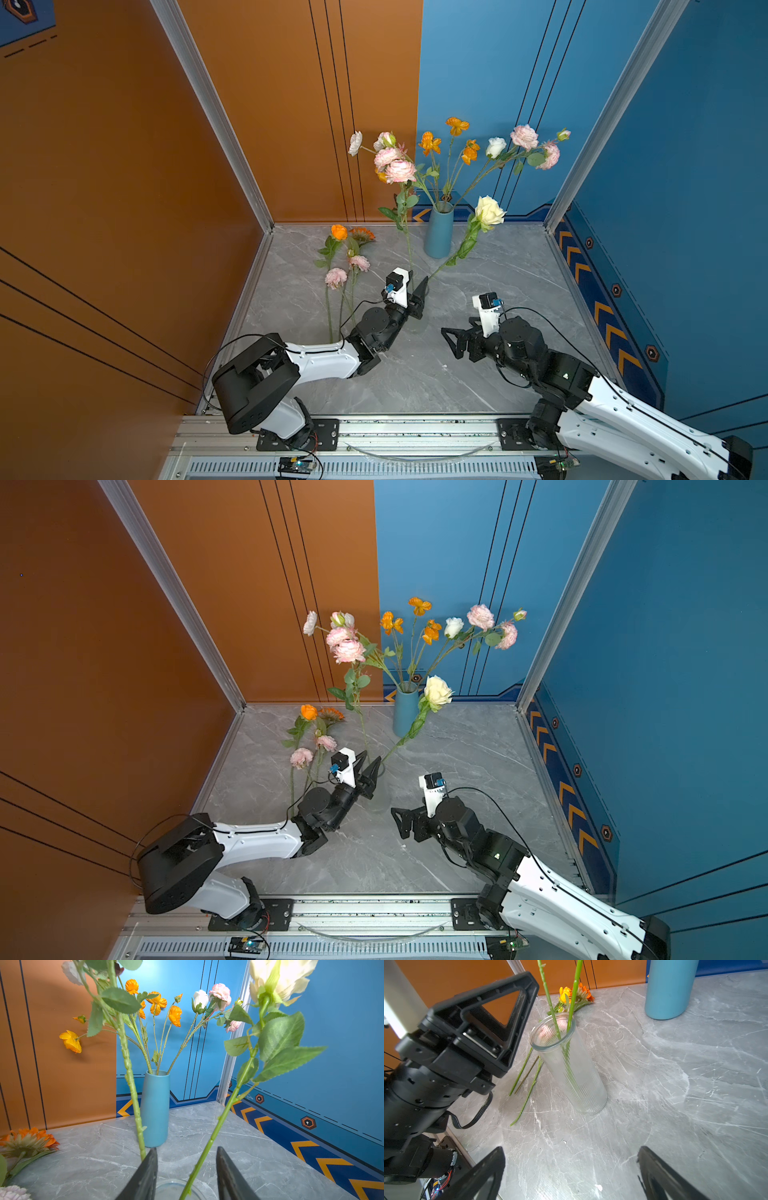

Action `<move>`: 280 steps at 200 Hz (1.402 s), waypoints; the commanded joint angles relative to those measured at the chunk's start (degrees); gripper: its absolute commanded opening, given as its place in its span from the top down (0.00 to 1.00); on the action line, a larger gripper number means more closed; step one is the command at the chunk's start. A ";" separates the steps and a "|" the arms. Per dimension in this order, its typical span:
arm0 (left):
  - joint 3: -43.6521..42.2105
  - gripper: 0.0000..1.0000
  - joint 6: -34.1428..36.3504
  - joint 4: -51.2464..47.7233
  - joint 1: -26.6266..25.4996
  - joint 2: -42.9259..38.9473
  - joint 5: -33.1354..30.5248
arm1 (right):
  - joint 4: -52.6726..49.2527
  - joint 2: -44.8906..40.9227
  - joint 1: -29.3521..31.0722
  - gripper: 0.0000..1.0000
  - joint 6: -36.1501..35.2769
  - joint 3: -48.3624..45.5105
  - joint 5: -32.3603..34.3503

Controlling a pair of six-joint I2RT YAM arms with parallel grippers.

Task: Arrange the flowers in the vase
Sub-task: 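Open the left gripper to release the pink rose in the glass vase, then move the left gripper back down onto the remaining pink rose stem and close it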

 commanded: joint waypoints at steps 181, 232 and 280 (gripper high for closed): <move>5.10 0.43 -0.13 -60.55 6.97 -35.53 -7.11 | 8.74 8.12 8.66 0.00 -2.77 2.01 3.79; 8.99 0.48 -13.46 -87.70 29.57 -34.32 5.66 | 11.08 13.51 13.60 0.00 -4.14 4.73 6.05; 9.43 0.54 -17.86 -88.29 38.51 -22.30 19.67 | 14.54 20.47 16.78 0.00 -4.54 7.55 6.89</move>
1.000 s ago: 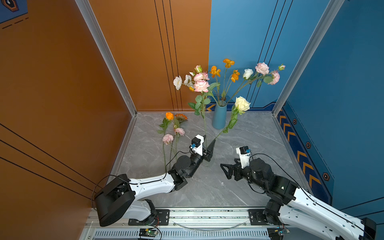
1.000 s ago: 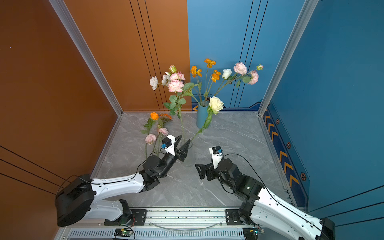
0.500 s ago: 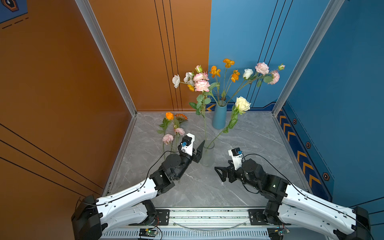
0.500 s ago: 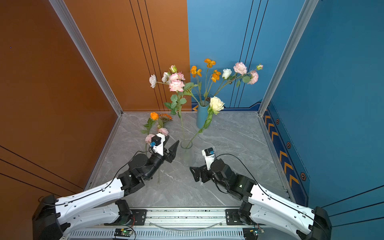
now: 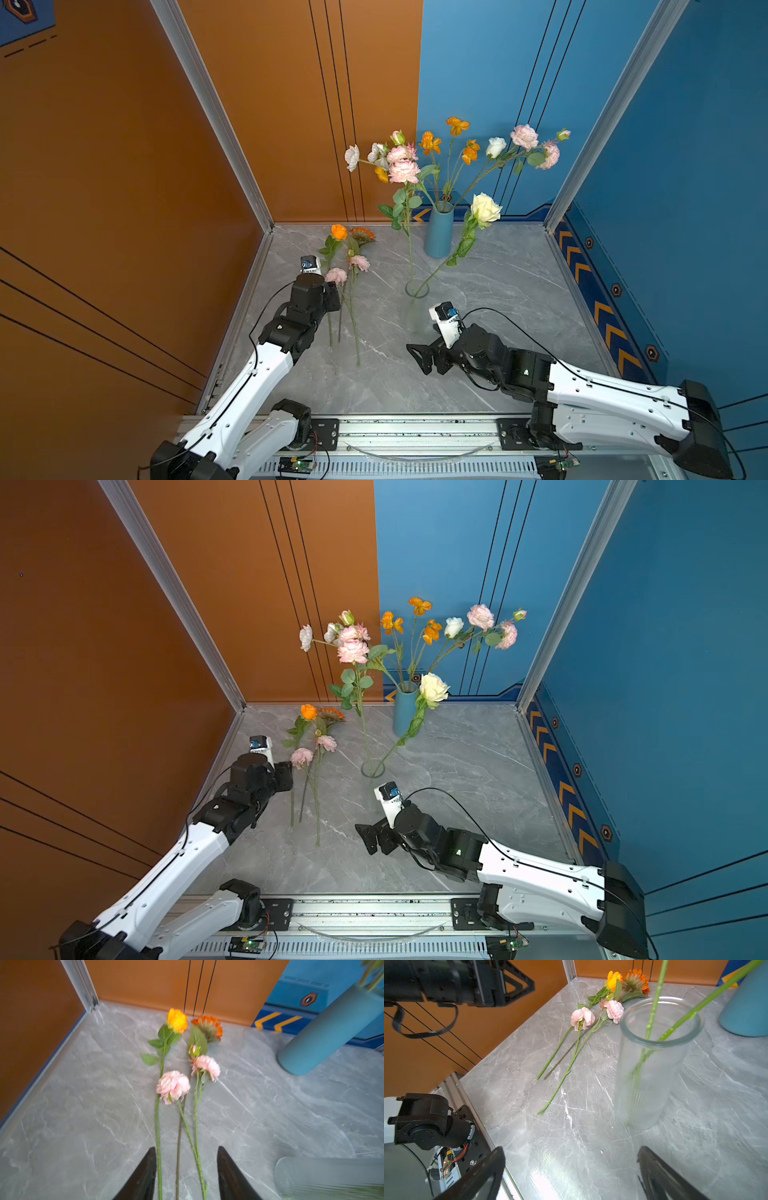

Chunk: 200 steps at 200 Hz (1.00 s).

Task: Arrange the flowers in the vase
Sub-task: 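Move the left gripper back down onto the remaining pink rose stem and close it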

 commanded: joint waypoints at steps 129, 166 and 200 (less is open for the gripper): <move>18.48 0.77 -3.61 4.65 1.48 41.93 8.78 | 5.39 17.60 4.24 0.00 -2.41 11.15 -2.62; 17.08 0.78 -6.51 4.39 0.65 41.80 7.85 | 5.22 17.07 3.09 0.00 -2.34 10.41 -2.79; 10.81 0.70 -9.59 3.24 -0.63 38.21 5.86 | 7.23 17.62 1.75 0.00 -1.52 9.14 -4.52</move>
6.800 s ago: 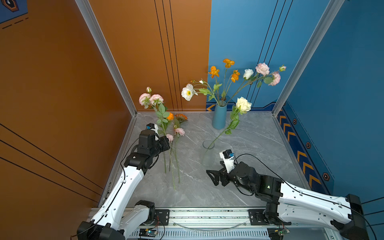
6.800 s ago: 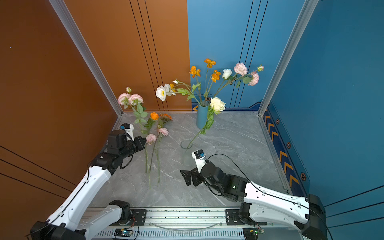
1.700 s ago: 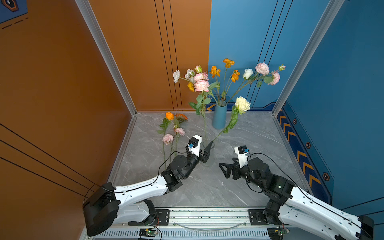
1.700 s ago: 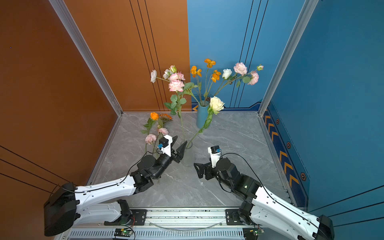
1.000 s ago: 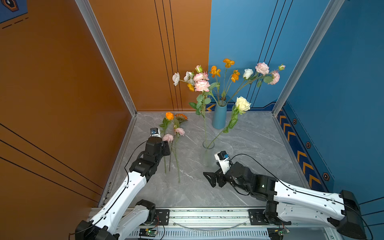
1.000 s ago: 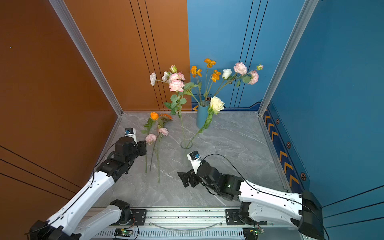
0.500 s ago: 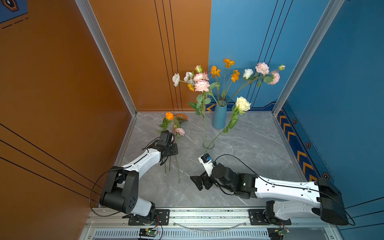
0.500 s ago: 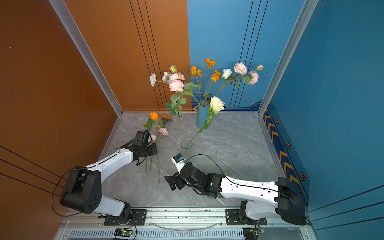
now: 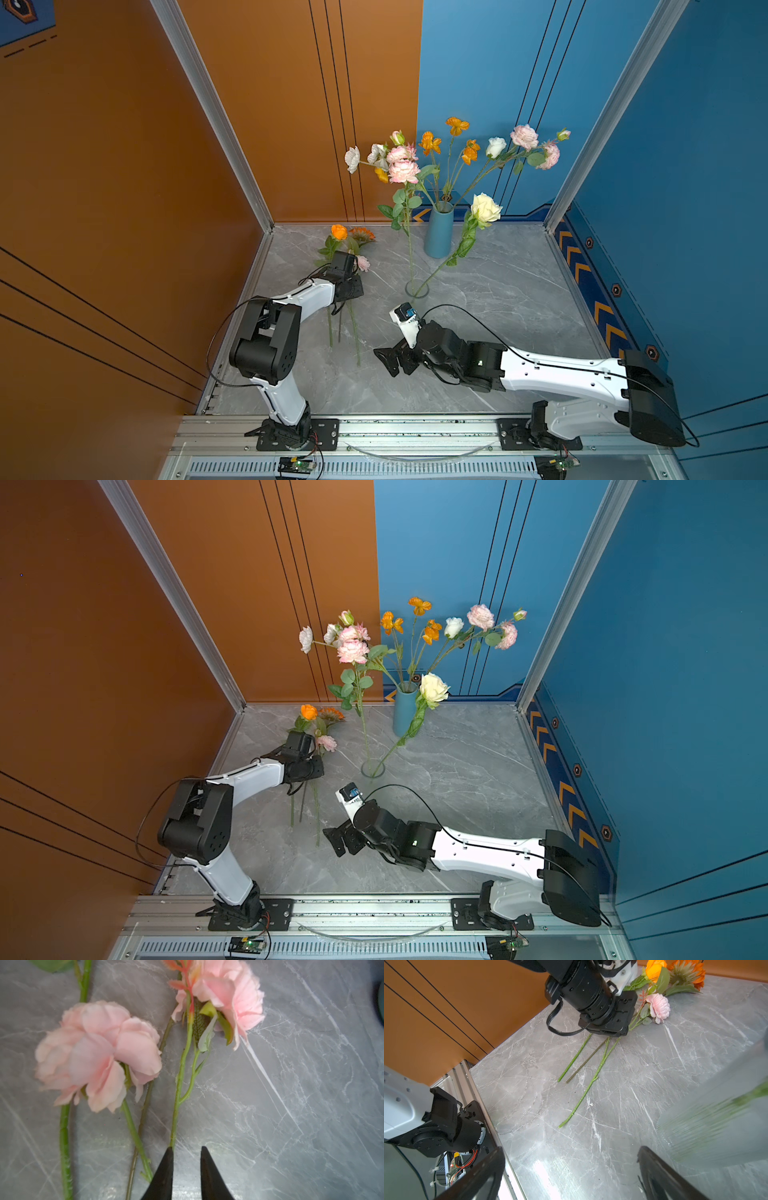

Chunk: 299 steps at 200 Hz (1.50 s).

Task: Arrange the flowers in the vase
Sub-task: 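Move the left gripper back down onto the remaining pink rose stem and close it, then lift the second pink rose upright by its stem with the left gripper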

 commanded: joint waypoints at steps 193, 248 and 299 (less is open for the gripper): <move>3.35 0.96 -1.88 -18.82 -5.23 8.03 -12.78 | 2.76 -1.80 -1.93 0.00 0.62 -3.32 -3.16; 3.14 1.00 -2.83 -18.72 -5.87 3.79 -10.38 | 1.05 -3.91 -2.72 0.00 0.62 -4.01 -2.75; -0.33 1.00 -2.90 -18.67 -3.86 -11.21 -8.73 | 1.31 -3.90 -2.58 0.00 1.58 -3.86 -2.73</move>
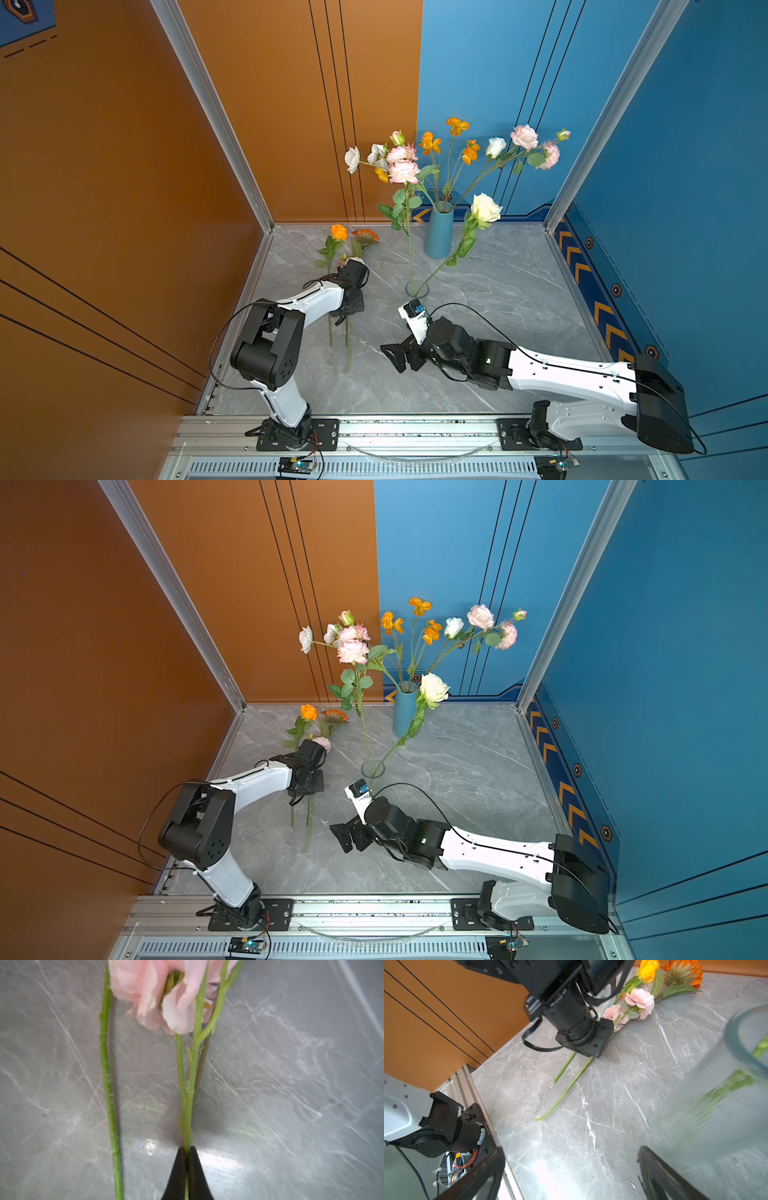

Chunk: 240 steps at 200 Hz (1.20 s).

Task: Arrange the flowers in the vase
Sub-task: 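Lift the second pink rose upright by its stem with the left gripper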

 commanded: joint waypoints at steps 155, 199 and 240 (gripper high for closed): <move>-17.74 1.00 -2.75 12.69 5.20 -54.40 9.12 | -4.72 -10.15 3.05 0.00 2.89 -3.20 6.91; -20.86 1.00 -1.78 29.94 -0.39 -62.96 5.04 | -8.58 -15.18 2.65 0.00 2.73 -3.30 9.55; -17.93 1.00 3.95 44.72 -7.47 -60.69 2.69 | -13.44 -21.37 0.80 0.00 2.62 -4.65 12.06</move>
